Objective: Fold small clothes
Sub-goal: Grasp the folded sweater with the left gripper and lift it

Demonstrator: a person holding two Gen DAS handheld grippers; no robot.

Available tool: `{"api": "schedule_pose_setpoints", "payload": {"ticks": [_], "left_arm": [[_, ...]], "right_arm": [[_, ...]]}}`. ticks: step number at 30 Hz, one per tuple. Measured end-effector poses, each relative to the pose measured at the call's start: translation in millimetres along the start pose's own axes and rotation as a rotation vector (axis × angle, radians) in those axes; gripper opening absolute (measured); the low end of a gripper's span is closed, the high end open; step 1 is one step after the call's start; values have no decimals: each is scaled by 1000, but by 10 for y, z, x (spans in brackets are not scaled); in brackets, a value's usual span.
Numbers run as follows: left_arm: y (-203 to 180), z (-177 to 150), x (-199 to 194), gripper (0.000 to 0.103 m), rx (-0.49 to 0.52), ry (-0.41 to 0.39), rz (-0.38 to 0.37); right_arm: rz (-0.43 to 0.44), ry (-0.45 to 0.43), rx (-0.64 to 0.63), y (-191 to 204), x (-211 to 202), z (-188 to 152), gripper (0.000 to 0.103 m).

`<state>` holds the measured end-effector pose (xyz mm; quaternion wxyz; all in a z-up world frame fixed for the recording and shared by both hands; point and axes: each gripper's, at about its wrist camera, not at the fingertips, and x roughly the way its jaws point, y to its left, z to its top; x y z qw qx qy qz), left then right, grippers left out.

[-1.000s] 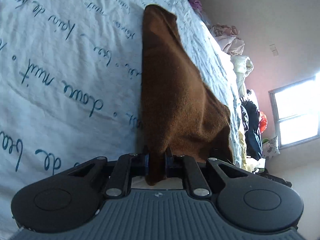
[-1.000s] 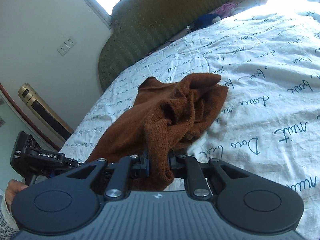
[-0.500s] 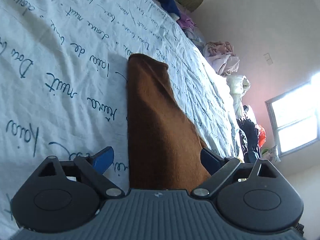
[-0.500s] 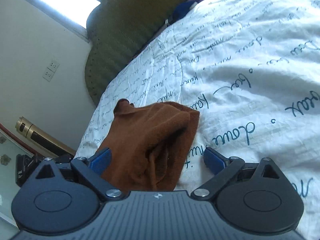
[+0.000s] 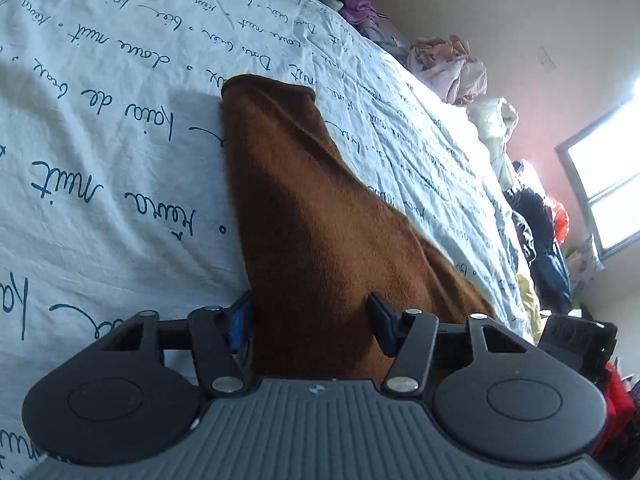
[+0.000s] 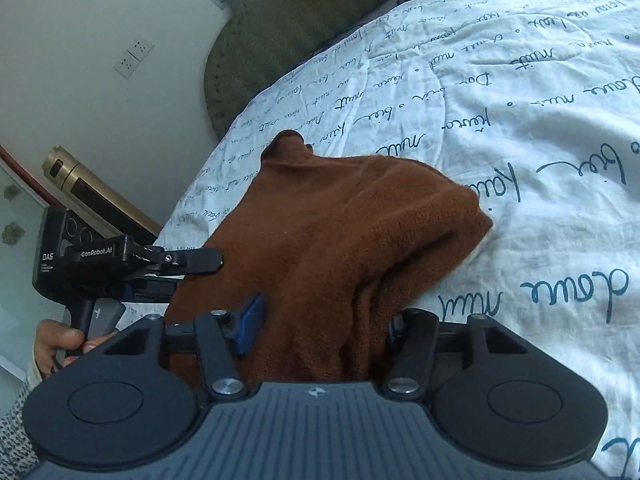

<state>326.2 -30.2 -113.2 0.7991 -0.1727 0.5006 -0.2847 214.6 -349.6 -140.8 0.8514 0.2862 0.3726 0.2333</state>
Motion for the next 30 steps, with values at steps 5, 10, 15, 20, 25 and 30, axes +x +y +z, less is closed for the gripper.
{"api": "schedule_pose_setpoints", "payload": {"ticks": [5,10,15,20,25,30], "left_arm": [[-163,-79,-29,31,123,-17,60],[-567,-250,-163,28,354,-137,213],[-796,-158,-599,28,458,-247,285],[-863,269,-1017,29,437,-246,243],[-875,659,-1151,29,332,-196,145],[-1080,937,-1293,29,260,-166,40]], "right_arm": [[26,-2,62,-130,-74,-48,56],[-125,-20,-126,314,-79,-3,28],[-142,-84,-249,867,-169,246,27],[-108,-122,-279,1200,-220,516,27],[-89,-150,-267,1337,-307,788,27],[-82,-144,-288,1402,-612,1056,27]]}}
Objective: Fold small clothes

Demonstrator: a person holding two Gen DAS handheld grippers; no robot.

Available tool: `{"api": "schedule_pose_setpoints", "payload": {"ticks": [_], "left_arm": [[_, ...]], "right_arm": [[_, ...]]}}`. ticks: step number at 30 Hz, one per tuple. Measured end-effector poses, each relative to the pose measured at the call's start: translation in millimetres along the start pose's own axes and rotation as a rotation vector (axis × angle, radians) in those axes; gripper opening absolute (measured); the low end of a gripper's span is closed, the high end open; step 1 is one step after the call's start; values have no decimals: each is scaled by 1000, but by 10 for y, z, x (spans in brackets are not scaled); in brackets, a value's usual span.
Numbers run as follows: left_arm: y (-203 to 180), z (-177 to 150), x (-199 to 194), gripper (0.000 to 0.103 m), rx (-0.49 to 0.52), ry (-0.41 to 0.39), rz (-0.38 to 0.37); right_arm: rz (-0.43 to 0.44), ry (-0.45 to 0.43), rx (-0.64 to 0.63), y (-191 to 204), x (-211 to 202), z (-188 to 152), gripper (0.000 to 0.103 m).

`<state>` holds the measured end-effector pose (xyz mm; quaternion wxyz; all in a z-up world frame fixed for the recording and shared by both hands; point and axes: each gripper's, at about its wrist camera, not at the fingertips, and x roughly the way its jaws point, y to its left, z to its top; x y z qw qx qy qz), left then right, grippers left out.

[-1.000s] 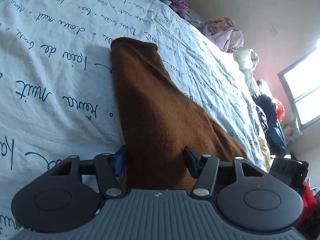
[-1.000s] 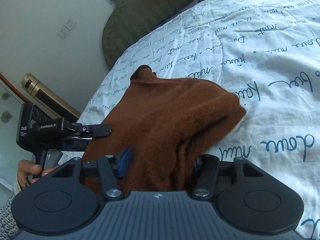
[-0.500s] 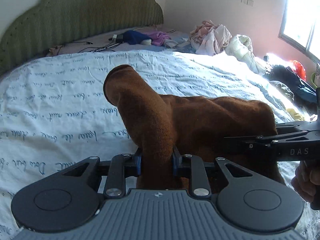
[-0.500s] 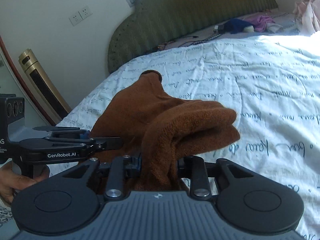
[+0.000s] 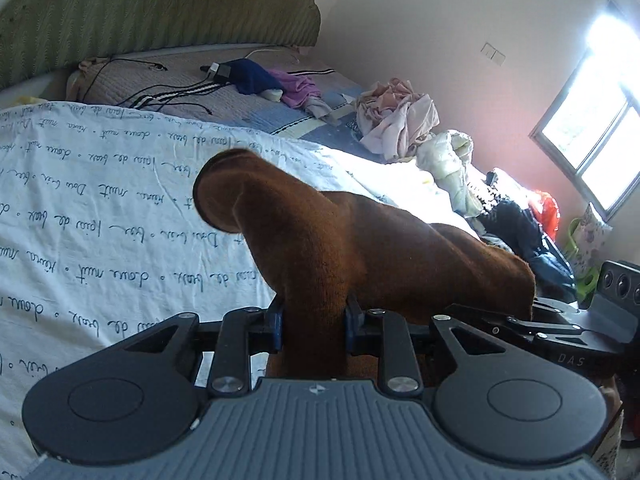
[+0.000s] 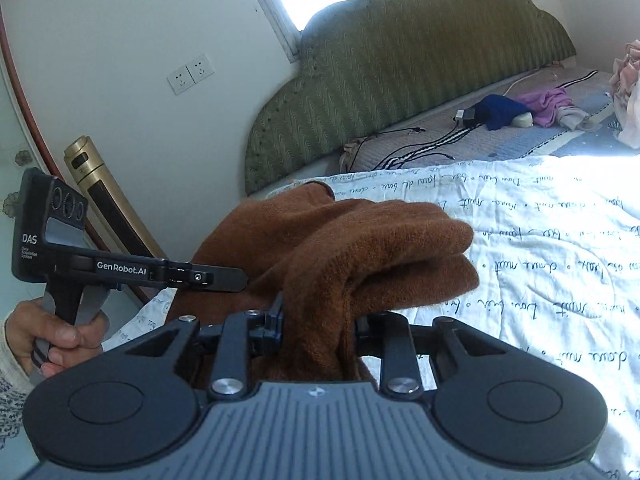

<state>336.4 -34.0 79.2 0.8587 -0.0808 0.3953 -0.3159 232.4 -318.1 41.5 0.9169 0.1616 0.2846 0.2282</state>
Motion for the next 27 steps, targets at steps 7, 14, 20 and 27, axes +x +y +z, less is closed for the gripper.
{"api": "schedule_pose_setpoints", "payload": {"ticks": [7,14,20,27], "left_arm": [[-637,103,-378,29,80,-41,-7],[-171,-450,178,31,18,55,32],[450,-1110,1139,30,-33,130,175],[601,-1219,653,72,-120,109,88]], "right_arm": [[-20,-23,-69,180,-663,393,27],[-30,39,-30,-89,-294,-137,27],[-192,196,-27,-444,690,-800,29],[-222,162,3,-693,541,-958,74]]}}
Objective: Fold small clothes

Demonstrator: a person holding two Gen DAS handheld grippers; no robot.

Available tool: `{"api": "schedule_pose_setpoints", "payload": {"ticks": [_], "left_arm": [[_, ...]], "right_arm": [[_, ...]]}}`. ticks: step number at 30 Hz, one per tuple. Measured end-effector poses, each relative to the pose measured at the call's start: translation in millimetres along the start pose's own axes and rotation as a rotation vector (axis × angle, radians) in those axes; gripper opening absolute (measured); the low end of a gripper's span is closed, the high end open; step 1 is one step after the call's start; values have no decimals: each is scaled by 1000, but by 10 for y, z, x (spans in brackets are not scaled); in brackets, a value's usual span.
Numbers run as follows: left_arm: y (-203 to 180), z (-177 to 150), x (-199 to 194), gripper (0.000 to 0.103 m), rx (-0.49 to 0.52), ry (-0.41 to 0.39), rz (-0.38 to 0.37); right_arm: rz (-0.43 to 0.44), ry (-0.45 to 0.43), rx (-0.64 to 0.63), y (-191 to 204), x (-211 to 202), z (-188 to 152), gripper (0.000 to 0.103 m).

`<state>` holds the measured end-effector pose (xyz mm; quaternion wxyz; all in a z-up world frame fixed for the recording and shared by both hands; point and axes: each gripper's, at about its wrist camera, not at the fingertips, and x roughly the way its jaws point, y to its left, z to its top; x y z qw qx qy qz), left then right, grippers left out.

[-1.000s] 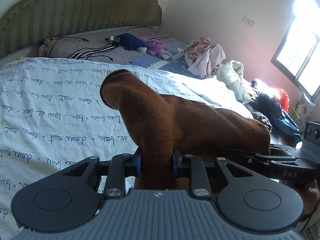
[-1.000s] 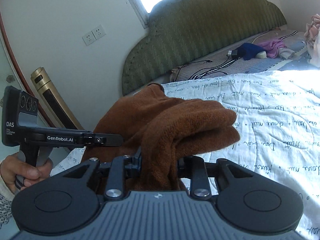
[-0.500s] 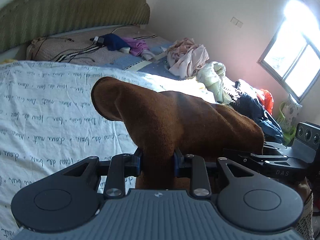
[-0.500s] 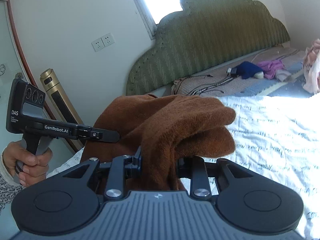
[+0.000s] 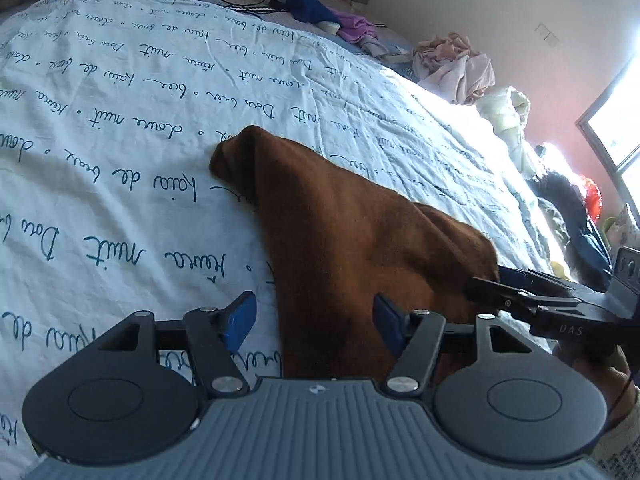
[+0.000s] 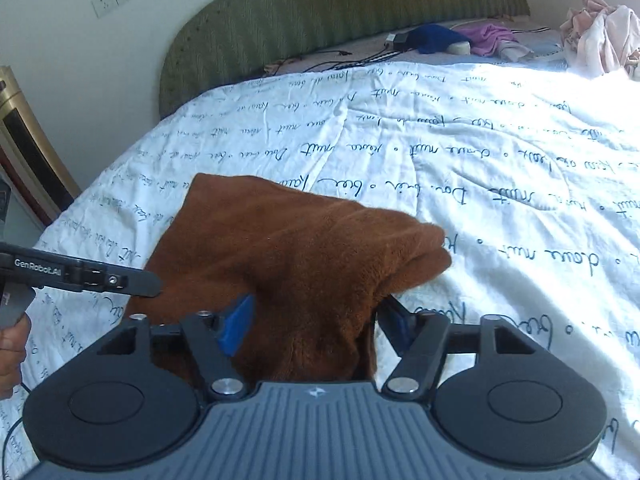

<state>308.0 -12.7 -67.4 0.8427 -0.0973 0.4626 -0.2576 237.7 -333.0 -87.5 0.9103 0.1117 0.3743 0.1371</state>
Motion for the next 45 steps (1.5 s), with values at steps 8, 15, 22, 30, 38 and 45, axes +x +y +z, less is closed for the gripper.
{"api": "schedule_pose_setpoints", "payload": {"ticks": [8,15,22,30,38,45], "left_arm": [[133,-560,195,90,-92,104,-110],[54,-290,365,15,-148,142,-198],[-283,776,-367,14,-62,-64,-236],[-775,1690,-908,14,38,-180,-199],[-600,1248,-800,14,-3,-144,-211],[84,-457,-86,12,-179,85,-152]], "right_arm": [[135,13,135,-429,-229,-518,83],[259,38,204,-333,118,-529,15],[290,-107,160,-183,-404,424,15],[322,-209,160,-88,-789,1613,15],[318,-210,133,-89,-825,1611,15],[260,-19,159,-140,-459,-155,14]]}}
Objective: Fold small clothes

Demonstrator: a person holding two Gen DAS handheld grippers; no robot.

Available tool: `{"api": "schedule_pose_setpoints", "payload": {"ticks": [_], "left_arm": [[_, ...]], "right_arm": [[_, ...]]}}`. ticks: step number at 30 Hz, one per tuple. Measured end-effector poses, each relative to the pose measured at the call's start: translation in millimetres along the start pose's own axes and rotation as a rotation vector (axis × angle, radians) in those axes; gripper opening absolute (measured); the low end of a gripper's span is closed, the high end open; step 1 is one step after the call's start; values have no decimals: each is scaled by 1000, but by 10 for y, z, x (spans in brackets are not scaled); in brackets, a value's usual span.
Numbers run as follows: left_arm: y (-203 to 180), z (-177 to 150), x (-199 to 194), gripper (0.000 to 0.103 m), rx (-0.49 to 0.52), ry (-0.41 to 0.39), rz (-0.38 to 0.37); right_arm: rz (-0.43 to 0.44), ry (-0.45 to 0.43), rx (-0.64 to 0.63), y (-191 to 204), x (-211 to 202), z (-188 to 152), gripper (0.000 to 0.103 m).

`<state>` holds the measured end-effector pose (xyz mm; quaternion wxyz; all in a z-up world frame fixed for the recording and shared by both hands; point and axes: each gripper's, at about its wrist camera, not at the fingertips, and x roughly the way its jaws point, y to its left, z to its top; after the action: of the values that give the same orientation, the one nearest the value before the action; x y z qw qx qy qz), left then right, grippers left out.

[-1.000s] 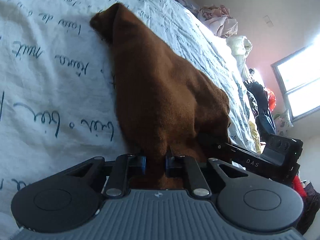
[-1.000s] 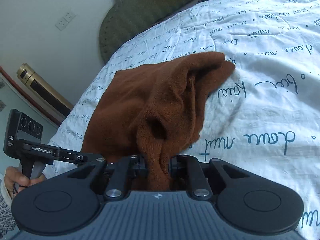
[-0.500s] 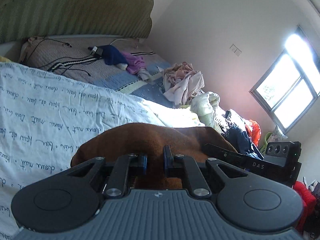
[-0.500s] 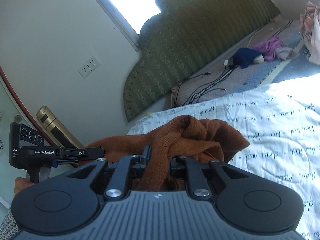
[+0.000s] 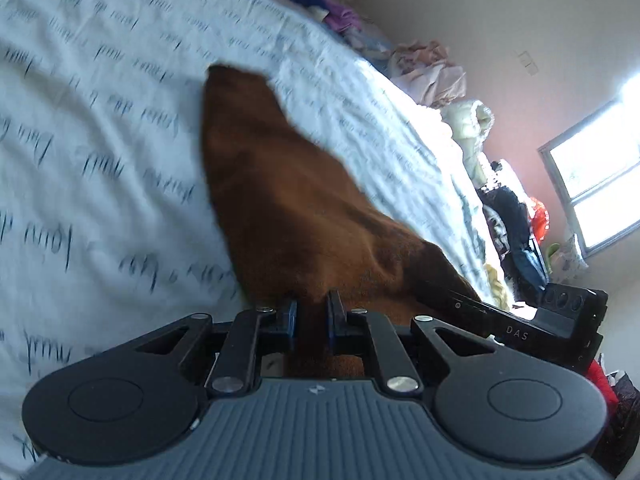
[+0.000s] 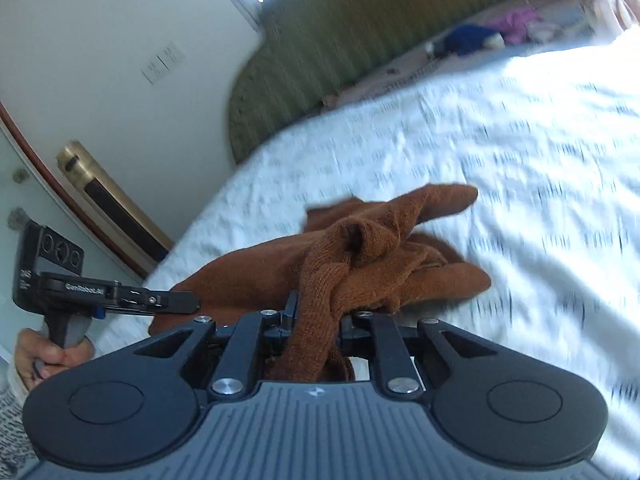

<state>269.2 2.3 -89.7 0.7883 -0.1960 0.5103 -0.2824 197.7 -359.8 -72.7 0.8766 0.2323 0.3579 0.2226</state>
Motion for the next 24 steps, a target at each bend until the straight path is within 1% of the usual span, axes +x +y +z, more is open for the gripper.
{"api": "schedule_pose_setpoints", "payload": {"ticks": [1,2,3,4,5,7,9,10,11,12,13,14,15,16,17,18,19,20,21,22,23,24], "left_arm": [[139,-148,64,12,-34,14,10],[270,-272,102,12,-73,27,4],[349,-341,90,12,-90,25,-1],[383,-370,34,12,-93,8,4],[394,-384,-34,12,-92,-8,6],[394,-379,-140,8,-90,-25,-2],[368,-409,-191,7,-56,-28,13],[366,-417,-169,7,-37,-19,12],[390,-421,-150,7,-31,-9,1],[384,-460,-145,9,-32,-3,-11],[392,-460,-162,17,-36,-7,-17],[388,-453,-177,28,-35,-6,-22],[385,-439,-192,58,-32,-12,-32],[368,-424,-206,84,-22,-32,-50],[321,-401,-198,92,-7,-55,-64],[271,-370,-168,93,2,-59,-62],[242,-345,-121,90,6,-48,-47],[210,-332,-40,86,3,-26,-22],[195,-347,49,74,5,-3,-2],[183,-387,118,53,23,6,25],[138,-432,124,45,61,-20,74],[96,-464,116,45,94,-24,117]], "right_arm": [[0,27,41,-90,67,-265,14],[4,50,66,-143,121,-442,13],[-9,61,80,-166,150,-630,12],[-3,59,101,-177,143,-746,12],[21,51,121,-171,112,-833,12],[23,12,121,-123,17,-847,12],[42,-6,142,-121,-27,-840,14],[22,0,124,-123,4,-835,17],[-14,11,103,-149,63,-831,24],[-20,21,111,-213,115,-824,30],[16,13,142,-274,121,-816,31],[22,-3,147,-289,78,-817,33],[12,-23,136,-279,22,-823,54],[-7,-39,117,-260,-34,-830,95],[-28,-61,85,-229,-106,-841,103],[-20,-83,61,-210,-156,-850,103],[-7,-80,39,-199,-172,-843,103],[-12,-55,19,-198,-169,-821,103],[-23,-43,7,-187,-164,-814,103],[-20,-37,-13,-175,-146,-817,103],[-21,-27,-30,-173,-108,-818,103],[-65,-14,-58,-162,-51,-805,103]]}}
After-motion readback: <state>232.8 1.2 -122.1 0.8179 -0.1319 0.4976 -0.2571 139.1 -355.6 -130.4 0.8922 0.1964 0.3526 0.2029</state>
